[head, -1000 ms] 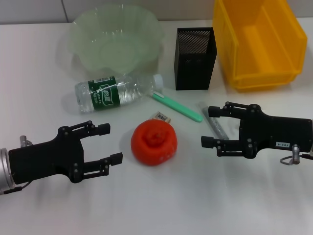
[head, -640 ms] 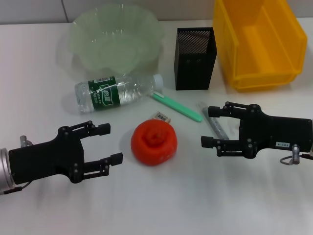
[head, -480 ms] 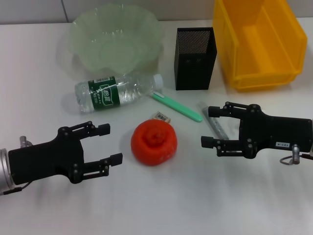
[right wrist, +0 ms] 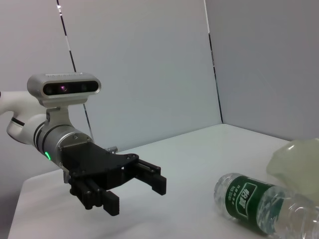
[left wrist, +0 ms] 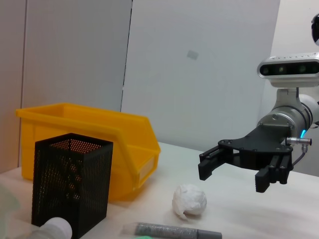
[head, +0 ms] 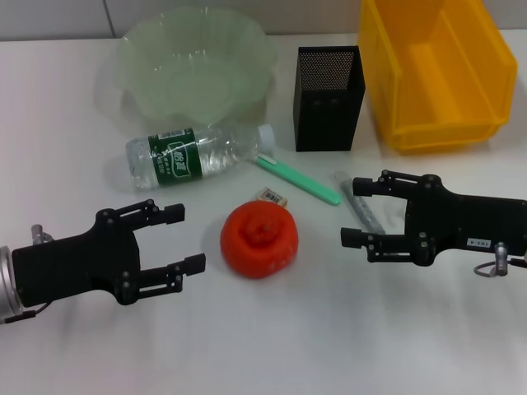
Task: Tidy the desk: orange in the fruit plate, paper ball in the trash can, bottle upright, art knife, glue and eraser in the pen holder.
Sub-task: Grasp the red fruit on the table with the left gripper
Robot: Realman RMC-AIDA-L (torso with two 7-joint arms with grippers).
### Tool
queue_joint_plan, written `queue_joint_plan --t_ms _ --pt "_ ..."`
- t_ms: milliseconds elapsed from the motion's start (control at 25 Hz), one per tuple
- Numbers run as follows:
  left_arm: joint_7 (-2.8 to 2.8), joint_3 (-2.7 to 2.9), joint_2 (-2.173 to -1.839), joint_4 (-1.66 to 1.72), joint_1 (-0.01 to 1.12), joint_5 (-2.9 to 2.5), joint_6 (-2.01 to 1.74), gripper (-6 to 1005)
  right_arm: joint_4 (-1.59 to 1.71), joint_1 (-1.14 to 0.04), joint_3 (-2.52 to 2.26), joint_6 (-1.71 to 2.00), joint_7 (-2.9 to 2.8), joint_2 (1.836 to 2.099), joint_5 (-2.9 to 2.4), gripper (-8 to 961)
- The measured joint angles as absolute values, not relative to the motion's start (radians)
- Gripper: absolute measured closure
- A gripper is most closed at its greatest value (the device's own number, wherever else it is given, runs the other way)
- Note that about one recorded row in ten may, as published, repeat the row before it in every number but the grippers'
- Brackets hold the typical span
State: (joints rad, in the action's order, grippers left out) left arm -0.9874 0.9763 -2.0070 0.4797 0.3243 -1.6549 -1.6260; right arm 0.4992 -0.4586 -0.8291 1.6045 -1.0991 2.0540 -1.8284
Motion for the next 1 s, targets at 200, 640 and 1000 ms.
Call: queue_joint_plan --t_ms 200,640,1000 --pt "-0.997 0.963 -2.016 0.506 0.335 -1.655 -1.625 230 0.506 -0.451 -0.824 1.614 -1.109 2.052 -1.828 143" --pt "-1.069 0.978 -2.044 0.545 0.425 -1.681 -1.542 230 0.506 -0.442 -0.821 1.62 -1.111 2.045 -1.836 143" --pt "-1.093 1.011 -2.069 0.548 0.498 -1.794 -1.407 230 0.507 -0.442 -0.821 1.619 -1.113 2.042 -1.843 143"
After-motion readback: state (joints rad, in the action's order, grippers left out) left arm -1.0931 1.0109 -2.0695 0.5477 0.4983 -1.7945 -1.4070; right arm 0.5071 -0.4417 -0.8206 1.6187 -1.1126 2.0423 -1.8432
